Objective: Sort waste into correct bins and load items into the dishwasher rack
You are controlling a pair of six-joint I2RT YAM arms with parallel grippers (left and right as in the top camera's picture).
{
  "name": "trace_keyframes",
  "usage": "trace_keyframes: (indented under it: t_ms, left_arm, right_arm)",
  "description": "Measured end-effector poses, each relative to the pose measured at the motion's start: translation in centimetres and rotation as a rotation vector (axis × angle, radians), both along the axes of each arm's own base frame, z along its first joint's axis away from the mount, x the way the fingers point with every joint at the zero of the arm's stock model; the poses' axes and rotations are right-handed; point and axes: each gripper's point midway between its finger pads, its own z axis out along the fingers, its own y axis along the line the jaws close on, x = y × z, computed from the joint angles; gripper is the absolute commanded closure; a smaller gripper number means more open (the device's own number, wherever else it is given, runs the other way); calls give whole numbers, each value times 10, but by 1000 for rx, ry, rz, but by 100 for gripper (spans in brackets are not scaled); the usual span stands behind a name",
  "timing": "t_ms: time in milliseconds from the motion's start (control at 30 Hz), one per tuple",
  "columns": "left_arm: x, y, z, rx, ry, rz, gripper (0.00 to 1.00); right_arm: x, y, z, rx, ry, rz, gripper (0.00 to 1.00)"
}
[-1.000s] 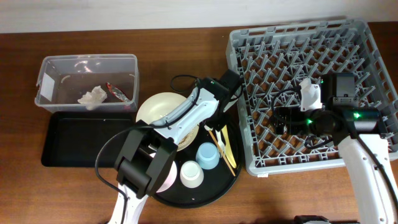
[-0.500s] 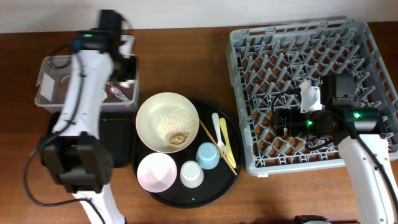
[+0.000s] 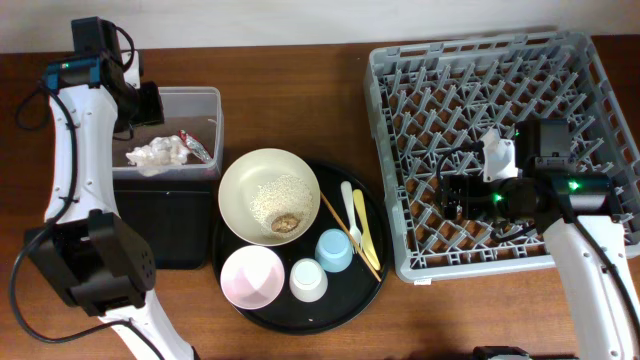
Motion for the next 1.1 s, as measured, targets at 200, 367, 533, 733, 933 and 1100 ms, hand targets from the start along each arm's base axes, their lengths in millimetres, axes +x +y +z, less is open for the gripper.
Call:
trace_keyframes:
  t_ms: [200, 367, 533, 733, 933, 1100]
  left_arm:
    - [-70, -12, -18, -53, 293, 6, 44]
    - [-125, -26, -16, -94, 519, 30, 44]
    - [-183, -60, 2, -51, 509, -23, 23]
    - [-208, -64, 26, -2, -68, 25, 1]
    - [-210, -64, -14, -7, 33, 36, 1]
    - [-207, -64, -36, -9, 123, 36, 1]
  right_arm:
    - [-1, 2, 0, 12, 2, 4, 2]
    - [-2, 10, 1, 7, -2, 54, 2]
    - [-9, 54, 9, -77, -35, 233, 1]
    - [-28, 156, 12, -99, -136, 607, 2]
    - [-24, 207, -72, -127, 72, 635, 2]
    - [-20, 211, -95, -121, 144, 547, 2]
